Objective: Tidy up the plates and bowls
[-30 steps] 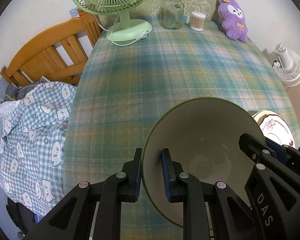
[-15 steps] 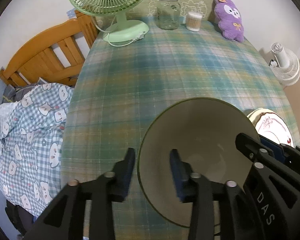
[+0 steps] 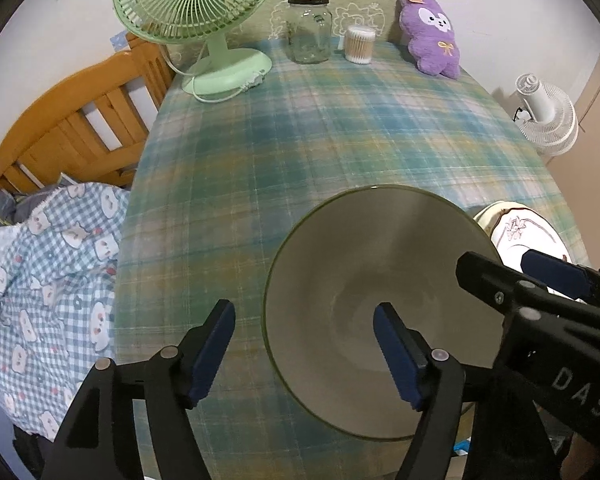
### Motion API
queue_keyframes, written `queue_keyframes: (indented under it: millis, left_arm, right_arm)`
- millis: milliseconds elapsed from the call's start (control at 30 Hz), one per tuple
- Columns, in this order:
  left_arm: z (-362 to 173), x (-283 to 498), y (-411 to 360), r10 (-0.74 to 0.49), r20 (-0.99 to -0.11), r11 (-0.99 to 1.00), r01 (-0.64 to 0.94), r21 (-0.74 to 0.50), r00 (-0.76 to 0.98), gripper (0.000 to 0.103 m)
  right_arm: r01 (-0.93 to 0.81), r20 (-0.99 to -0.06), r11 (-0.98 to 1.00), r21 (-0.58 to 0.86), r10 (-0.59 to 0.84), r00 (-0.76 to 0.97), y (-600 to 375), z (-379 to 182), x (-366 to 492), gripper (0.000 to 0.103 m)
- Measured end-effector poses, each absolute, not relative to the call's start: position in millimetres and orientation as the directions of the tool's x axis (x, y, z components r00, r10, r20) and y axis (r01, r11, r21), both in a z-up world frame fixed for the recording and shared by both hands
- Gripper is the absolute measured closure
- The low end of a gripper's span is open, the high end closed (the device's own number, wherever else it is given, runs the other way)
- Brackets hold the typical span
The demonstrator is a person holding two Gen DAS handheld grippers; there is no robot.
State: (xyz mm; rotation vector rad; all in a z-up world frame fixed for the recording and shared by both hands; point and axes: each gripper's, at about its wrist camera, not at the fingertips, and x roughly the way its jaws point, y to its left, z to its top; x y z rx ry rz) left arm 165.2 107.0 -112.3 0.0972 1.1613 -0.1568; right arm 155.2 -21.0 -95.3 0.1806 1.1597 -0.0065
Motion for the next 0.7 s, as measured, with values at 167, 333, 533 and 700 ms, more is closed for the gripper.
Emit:
queue_keyframes:
  millis: [167,333,533,700]
  left_arm:
    - [-117,169,108,-0.085,-0.92,0.985,0.169,-0.02,0.384,0.029]
    - [-121,174,106,-0.087,-0.922,0.985,0.171,-0.023,0.378,0.029]
    - [-127,178,104,-0.092,-0.925,0.986,0.164,-0.033,0.368,0.03]
    - [-131,179,103,-0.087,-0.929,0.985,0.173,-0.025,0.359,0.031]
  right_arm:
    - [0.095,-0.91,0.982,0.162,0.111,0.4,-21,-101,159,0.036]
    - [0.096,-0.913,0.979,0.178,0.128,0.386,-18,-111,163,0.036]
    - [0.087,-0.915,0.978,0.19,0.144,0.376,-14,-120,168,0.036]
    - [0.082,-0.919,0.975,0.206,0.164,0.359,-12,-127,173,0.045]
